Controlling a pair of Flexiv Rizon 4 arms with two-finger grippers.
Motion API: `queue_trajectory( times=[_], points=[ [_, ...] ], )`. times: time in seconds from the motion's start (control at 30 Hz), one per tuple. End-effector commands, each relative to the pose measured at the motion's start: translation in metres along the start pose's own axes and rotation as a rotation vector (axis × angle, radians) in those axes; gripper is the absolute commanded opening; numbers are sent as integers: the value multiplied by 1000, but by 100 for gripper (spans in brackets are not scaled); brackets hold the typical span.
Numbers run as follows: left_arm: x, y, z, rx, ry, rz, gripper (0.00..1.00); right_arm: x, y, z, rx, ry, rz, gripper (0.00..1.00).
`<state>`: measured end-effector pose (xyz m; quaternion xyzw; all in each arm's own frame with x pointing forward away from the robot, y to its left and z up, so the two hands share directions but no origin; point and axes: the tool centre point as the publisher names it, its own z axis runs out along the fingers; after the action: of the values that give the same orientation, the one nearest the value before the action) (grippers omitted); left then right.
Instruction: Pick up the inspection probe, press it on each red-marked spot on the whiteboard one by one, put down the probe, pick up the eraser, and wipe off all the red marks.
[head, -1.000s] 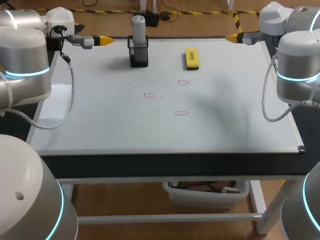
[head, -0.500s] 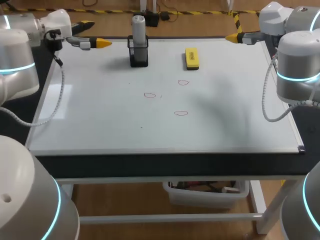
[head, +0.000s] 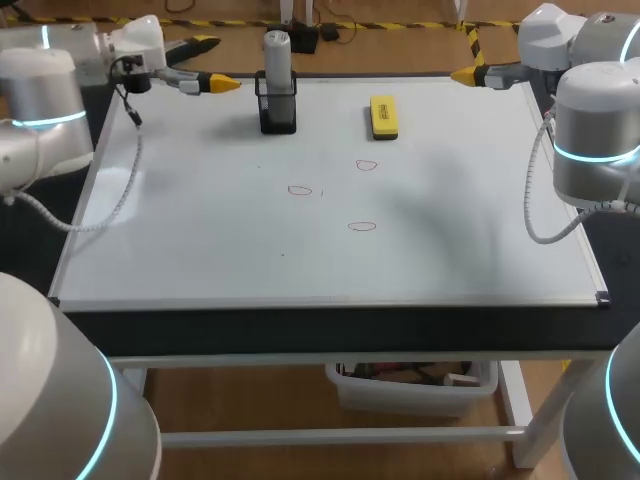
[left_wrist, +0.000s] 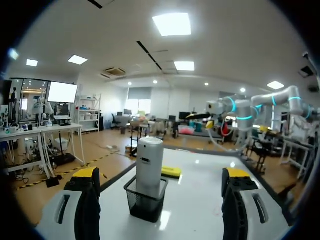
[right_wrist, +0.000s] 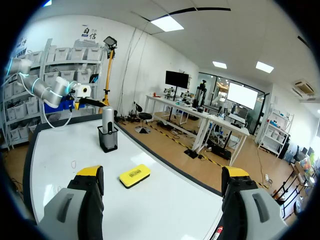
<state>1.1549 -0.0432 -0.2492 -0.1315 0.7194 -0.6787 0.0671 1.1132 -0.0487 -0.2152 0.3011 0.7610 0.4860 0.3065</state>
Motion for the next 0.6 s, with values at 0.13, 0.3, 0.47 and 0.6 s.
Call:
queue_trajectory(
  times=[0.13,0.3,0.47,0.6],
  points=[
    [-12,9,30,19,177,2,100,-1,-1,0,-2,1,0,100],
    [-15,13,46,37,179,0,100,-1,-1,0,-2,1,0,100],
    [-19,16,60,54,180,-7,100,-1,-1,0,-2,1,0,100],
    [-21,17,67,57,169,-13,100,-1,-1,0,-2,1,0,100]
  ],
)
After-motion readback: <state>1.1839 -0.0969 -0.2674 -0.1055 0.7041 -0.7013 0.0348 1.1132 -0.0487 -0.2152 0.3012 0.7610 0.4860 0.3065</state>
